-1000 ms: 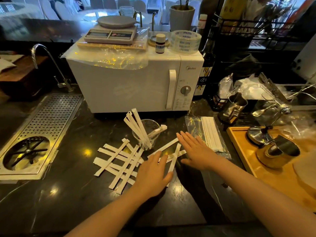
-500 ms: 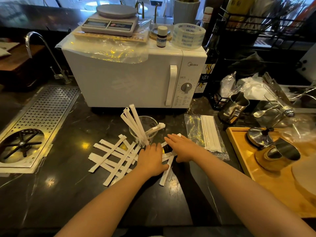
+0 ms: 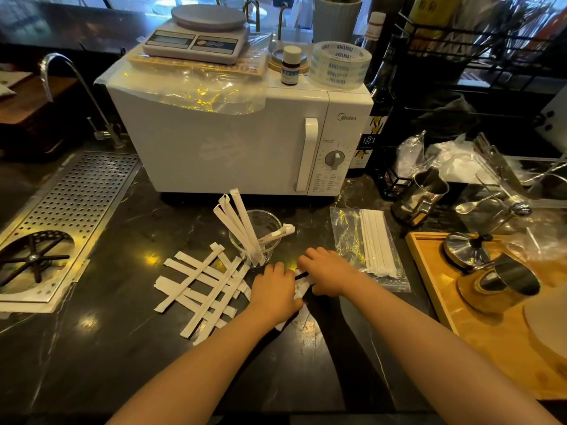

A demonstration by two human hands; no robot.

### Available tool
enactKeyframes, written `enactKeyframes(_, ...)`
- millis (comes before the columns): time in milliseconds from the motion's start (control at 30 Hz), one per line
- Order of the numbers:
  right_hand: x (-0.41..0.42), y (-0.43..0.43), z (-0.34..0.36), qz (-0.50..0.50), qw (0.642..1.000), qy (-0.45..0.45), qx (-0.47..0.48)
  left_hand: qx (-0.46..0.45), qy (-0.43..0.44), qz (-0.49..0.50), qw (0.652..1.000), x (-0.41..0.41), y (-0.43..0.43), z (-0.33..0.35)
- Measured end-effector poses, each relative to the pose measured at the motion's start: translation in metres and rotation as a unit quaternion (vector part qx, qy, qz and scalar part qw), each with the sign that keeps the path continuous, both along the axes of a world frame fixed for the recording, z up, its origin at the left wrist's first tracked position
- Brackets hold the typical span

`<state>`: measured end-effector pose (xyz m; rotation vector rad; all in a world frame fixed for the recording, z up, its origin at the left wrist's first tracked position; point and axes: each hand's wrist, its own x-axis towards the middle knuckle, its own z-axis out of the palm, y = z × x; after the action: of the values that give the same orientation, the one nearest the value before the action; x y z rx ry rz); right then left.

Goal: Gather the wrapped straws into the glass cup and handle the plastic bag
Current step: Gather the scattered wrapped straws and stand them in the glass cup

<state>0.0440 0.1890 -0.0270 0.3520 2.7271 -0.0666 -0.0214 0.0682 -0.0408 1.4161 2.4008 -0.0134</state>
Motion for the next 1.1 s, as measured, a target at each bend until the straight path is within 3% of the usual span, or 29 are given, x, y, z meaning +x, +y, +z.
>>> enactKeyframes(300, 0.009, -0.005, -0.002, -0.007, 1.000, 0.008, 0.026, 0.041, -0.013, -0.004, 0.999, 0.009, -0.002, -0.001)
enactKeyframes(1100, 0.039, -0.029, 0.001, 0.012, 0.998, -0.014, 0.051, -0.009, -0.009, -0.095, 0.995, 0.026, -0.023, -0.003)
